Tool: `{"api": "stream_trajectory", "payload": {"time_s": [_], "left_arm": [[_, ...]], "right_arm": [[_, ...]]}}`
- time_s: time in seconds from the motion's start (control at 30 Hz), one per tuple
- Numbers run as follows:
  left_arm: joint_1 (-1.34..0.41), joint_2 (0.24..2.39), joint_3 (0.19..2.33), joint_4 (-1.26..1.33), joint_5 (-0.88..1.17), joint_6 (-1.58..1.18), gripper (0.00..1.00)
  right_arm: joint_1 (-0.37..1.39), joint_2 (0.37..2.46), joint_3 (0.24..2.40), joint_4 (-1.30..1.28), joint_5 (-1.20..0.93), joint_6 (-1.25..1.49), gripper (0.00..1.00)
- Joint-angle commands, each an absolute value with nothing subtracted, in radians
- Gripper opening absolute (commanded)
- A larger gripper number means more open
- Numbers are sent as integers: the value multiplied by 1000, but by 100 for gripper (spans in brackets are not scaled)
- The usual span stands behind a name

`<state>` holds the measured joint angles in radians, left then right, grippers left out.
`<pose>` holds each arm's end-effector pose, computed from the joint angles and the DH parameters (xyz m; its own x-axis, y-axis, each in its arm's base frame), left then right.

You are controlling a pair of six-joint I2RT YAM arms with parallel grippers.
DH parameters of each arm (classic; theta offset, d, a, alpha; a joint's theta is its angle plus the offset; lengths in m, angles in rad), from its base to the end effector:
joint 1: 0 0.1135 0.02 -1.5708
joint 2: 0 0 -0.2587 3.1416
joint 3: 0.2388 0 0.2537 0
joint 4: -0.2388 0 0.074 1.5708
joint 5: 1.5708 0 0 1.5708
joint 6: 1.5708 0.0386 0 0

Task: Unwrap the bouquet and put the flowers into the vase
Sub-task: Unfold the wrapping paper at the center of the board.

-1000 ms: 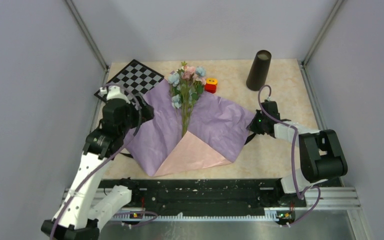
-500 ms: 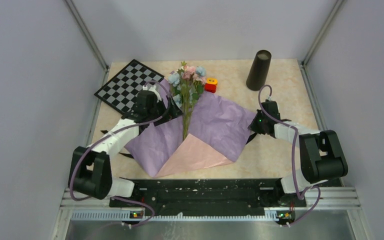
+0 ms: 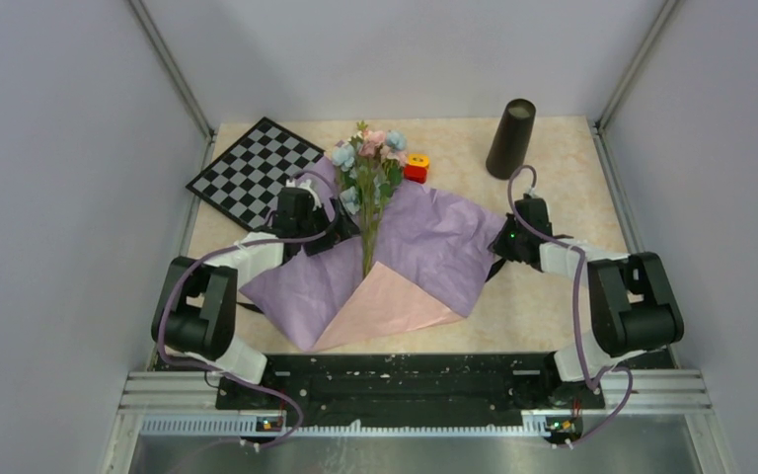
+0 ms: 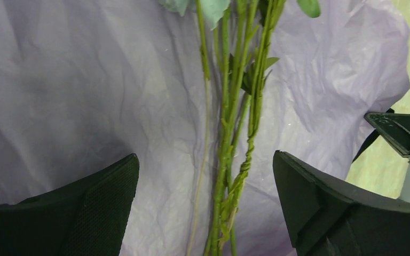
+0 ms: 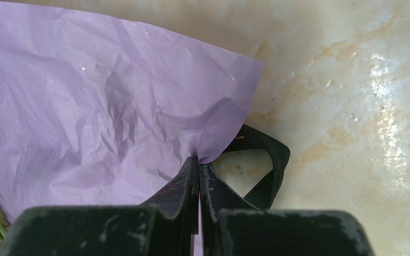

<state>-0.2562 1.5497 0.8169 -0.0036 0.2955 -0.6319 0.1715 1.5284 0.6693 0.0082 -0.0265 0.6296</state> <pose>0.3068 -0.0920 0.1773 -0.7907 -0.3770 -0.4823 -0.0197 0.8031 -0.5955 0.2853 0.0504 0.1398 -0.7094 0.4745 -0.5212 0.2844 0.8693 0.4043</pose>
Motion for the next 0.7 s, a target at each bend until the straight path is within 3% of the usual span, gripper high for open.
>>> {"api": "stream_trajectory", "payload": {"time_s": [0.0,0.67], "left_arm": [[-230,1540,773,70,269,-615,99],[-107,1449,610,82,278,-617,99]], "right_arm": [[157,1560,702,34,-5,626,0],[133,1629,749,65,-6,616,0]]}}
